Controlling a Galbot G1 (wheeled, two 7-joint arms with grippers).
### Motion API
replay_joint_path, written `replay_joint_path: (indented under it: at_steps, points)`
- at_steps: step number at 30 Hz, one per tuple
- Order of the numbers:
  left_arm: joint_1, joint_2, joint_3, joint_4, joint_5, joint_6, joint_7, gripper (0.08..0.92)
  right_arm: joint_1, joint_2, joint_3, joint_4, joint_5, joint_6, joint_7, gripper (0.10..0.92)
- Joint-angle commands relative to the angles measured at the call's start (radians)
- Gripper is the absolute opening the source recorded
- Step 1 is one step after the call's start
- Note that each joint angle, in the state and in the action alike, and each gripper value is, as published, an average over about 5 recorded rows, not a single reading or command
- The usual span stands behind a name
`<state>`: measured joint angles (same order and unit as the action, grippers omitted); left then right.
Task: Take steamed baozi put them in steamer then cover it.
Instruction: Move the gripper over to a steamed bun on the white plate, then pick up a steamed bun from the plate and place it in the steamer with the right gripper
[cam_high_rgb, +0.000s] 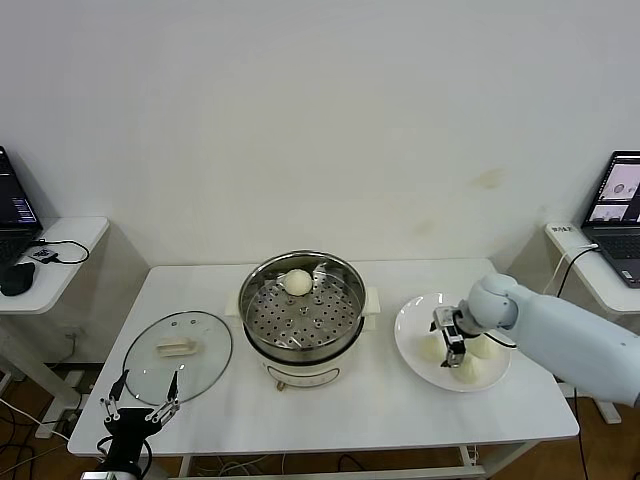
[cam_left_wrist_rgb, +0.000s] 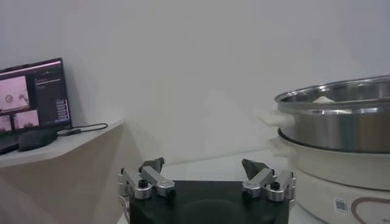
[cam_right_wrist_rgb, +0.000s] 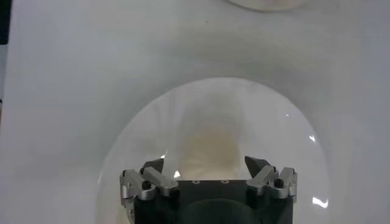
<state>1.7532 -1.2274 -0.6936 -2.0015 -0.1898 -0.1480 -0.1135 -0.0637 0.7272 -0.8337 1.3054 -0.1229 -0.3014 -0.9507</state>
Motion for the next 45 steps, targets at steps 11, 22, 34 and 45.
replay_joint_path:
  at_steps: [11, 22, 34, 45]
  points:
    - [-0.004, 0.000, 0.000, 0.002, 0.000, -0.002, -0.001, 0.823, -0.030, 0.059, 0.044, -0.081, -0.029, 0.005, -0.007, 0.776]
    - [0.001, 0.007, -0.006, -0.003, 0.000, -0.001, -0.003, 0.823, -0.022, 0.055, 0.042, -0.081, -0.021, 0.009, -0.030, 0.670]
    - [-0.003, 0.012, -0.007, -0.009, 0.000, 0.001, -0.004, 0.823, 0.147, -0.015, -0.003, 0.020, 0.066, -0.012, -0.051, 0.614]
    - [-0.009, 0.021, -0.006, -0.014, -0.005, 0.004, -0.003, 0.823, 0.608, 0.010, -0.253, 0.128, 0.363, -0.094, -0.041, 0.614]
